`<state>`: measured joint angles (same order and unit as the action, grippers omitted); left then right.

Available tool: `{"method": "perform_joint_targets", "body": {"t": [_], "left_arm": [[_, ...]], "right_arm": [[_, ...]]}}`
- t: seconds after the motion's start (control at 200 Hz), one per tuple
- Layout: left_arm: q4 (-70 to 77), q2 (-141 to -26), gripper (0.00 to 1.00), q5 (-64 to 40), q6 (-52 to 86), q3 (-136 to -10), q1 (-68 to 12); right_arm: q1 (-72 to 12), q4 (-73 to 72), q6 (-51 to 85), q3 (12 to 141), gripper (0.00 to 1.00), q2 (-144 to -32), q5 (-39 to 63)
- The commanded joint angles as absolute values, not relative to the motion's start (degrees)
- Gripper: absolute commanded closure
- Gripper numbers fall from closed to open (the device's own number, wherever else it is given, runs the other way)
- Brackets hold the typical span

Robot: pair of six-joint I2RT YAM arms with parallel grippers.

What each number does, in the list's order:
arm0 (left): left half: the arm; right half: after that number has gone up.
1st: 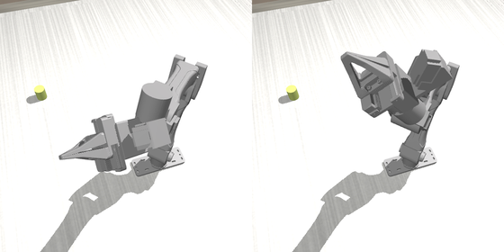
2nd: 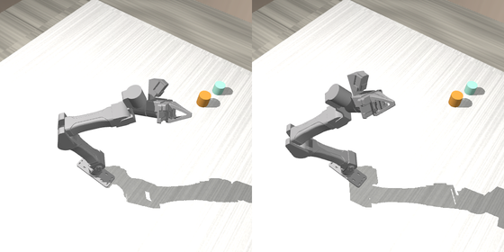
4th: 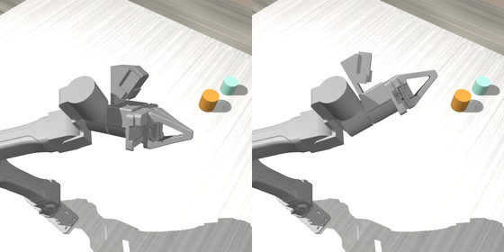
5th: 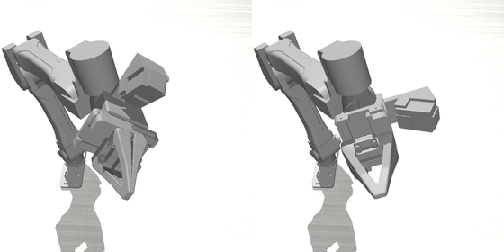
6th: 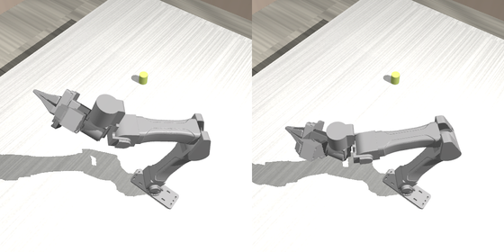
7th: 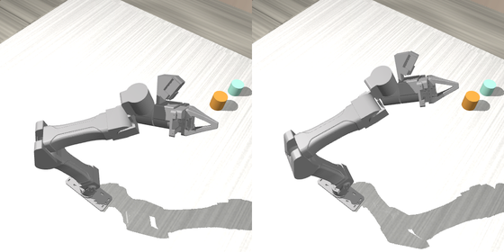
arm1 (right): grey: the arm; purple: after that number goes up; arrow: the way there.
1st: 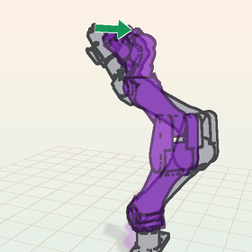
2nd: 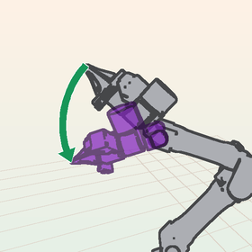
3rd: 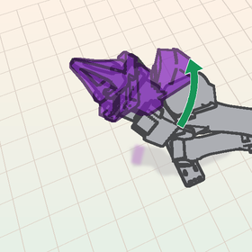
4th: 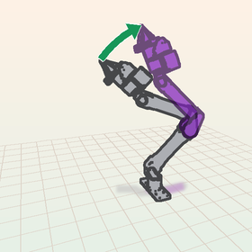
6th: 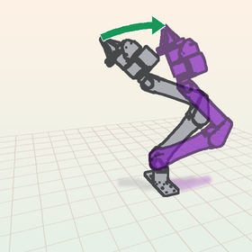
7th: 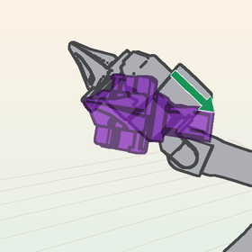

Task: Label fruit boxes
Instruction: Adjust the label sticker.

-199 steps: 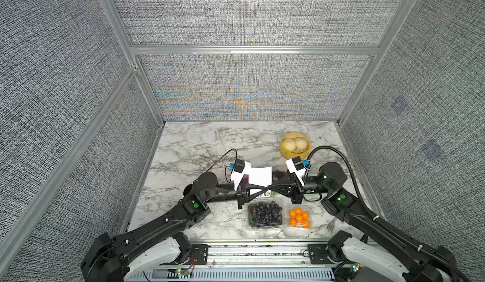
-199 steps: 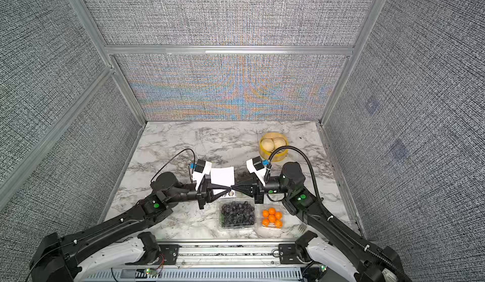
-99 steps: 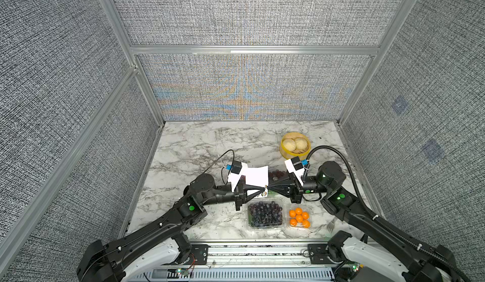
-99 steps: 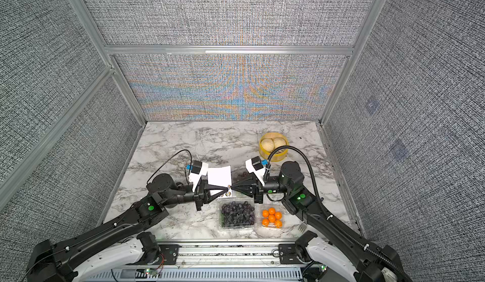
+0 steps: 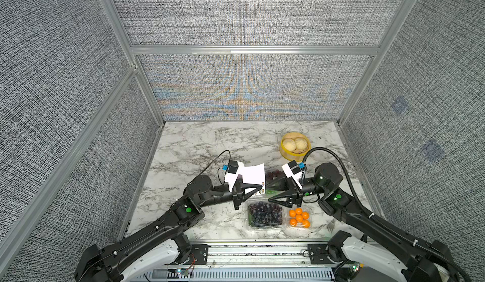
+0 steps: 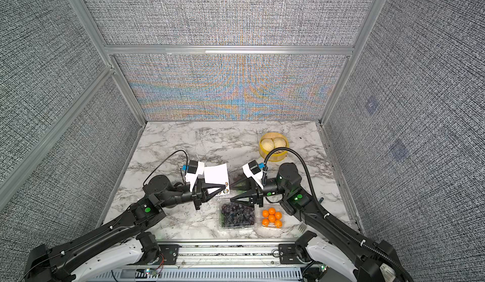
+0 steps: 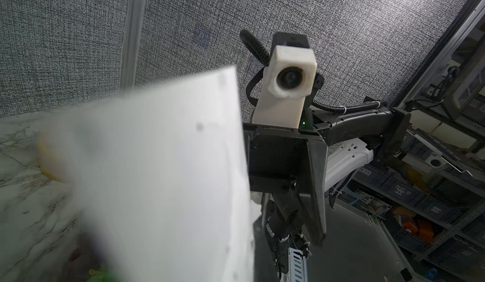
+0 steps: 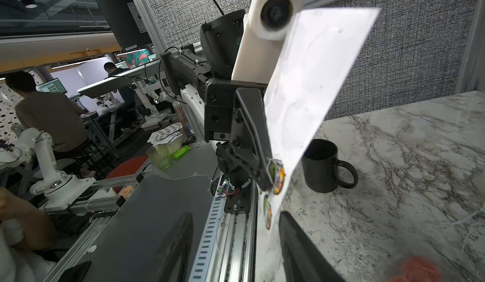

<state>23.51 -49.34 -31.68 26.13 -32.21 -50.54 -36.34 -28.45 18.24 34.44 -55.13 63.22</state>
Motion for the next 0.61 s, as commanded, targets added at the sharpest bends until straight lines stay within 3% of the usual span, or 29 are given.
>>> {"method": "perform_joint_targets", "body": {"t": [0.0,0.225,0.355,0.44,0.6], "left_arm": [[25.69,-49.58,0.96,-32.52,26.45,-32.70,-50.55],[26.61,-49.13,0.95,-33.14,26.88,-32.10,-50.55],[27.26,-49.46,0.95,-33.55,27.43,-32.08,-50.62],[28.10,-50.16,0.95,-35.43,28.10,-32.34,-50.59],[27.12,-49.85,0.90,-35.16,28.04,-32.48,-50.56]], "right_arm": [[-37.28,-26.38,15.38,36.23,0.47,-56.07,62.60],[-37.73,-28.80,16.08,37.07,0.70,-58.41,63.10],[-37.80,-27.53,15.59,37.46,0.77,-58.84,61.62],[-37.80,-27.23,15.03,37.51,1.00,-59.21,60.72],[-37.82,-26.41,14.15,37.28,1.00,-58.91,60.65]]}}
